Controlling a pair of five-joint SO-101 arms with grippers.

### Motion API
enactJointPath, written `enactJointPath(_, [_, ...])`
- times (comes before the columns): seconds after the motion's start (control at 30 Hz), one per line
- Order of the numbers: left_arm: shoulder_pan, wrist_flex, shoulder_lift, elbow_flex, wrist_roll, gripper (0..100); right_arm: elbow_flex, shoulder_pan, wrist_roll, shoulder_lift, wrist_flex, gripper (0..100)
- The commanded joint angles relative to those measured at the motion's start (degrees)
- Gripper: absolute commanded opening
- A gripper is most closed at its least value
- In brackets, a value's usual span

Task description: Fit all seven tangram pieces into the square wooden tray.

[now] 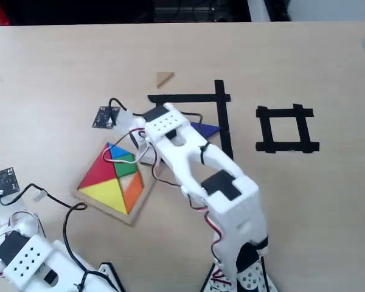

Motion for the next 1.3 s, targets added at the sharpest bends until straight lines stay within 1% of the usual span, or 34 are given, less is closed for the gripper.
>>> enactJointPath(0.0, [0.7, -0.8, -0.3, -0.2, 0.5, 3, -9.6, 3.1, 0.2, 1.7, 3.0, 4.2])
enactJointPath(0.17, [0.7, -0.8, -0.3, -0.2, 0.5, 3, -12.2, 3.0, 0.1, -1.1, 7.2, 13.7])
enactJointPath(0.37, [0.7, -0.8, -0.3, -0.2, 0.5, 3, -10.6, 2.8, 0.1, -4.9, 9.4, 13.8])
enactJointPath(0.57, [1.3, -1.0, -0.3, -0.4, 0.5, 3, -7.3, 2.7, -0.2, -8.9, 9.5, 13.8])
enactJointPath(0.63, [3.7, -1.1, -0.3, -1.2, 0.8, 3, -6.0, 2.7, -1.8, -10.4, 9.8, 13.6])
enactJointPath(0.67, [5.2, -1.1, -0.3, -2.6, 2.3, 3, -5.1, 2.7, -2.7, -11.3, 9.8, 12.1])
enactJointPath(0.77, [10.9, -1.1, 0.2, -9.7, 10.2, 3, -2.1, 2.9, -5.9, -14.8, 10.0, 1.1])
enactJointPath(0.83, [16.7, -0.7, 0.3, -14.4, 14.7, 3, 0.0, 3.3, -8.1, -17.4, 11.9, 2.6])
enactJointPath(0.93, [26.9, 0.1, 1.4, -18.9, 20.3, 3, 3.4, 4.3, -11.7, -21.1, 14.1, 1.1])
enactJointPath(1.0, [33.6, 2.7, 4.4, -22.5, 22.9, 3, 6.4, 4.5, -15.6, -23.0, 13.8, 1.1])
enactJointPath(1.07, [38.7, 5.1, 9.4, -26.7, 25.1, 3, 9.7, 4.0, -19.6, -24.2, 11.8, 1.1])
enactJointPath(1.1, [40.0, 5.9, 12.4, -28.9, 25.7, 3, 11.6, 3.3, -21.1, -25.0, 10.0, 1.1])
enactJointPath(1.17, [40.0, 6.4, 19.1, -32.9, 25.8, 3, 14.5, 1.3, -22.9, -25.7, 6.0, 1.1])
enactJointPath(1.27, [36.4, 6.2, 28.6, -37.8, 25.4, 3, 17.3, -1.7, -23.6, -25.5, 0.1, 1.1])
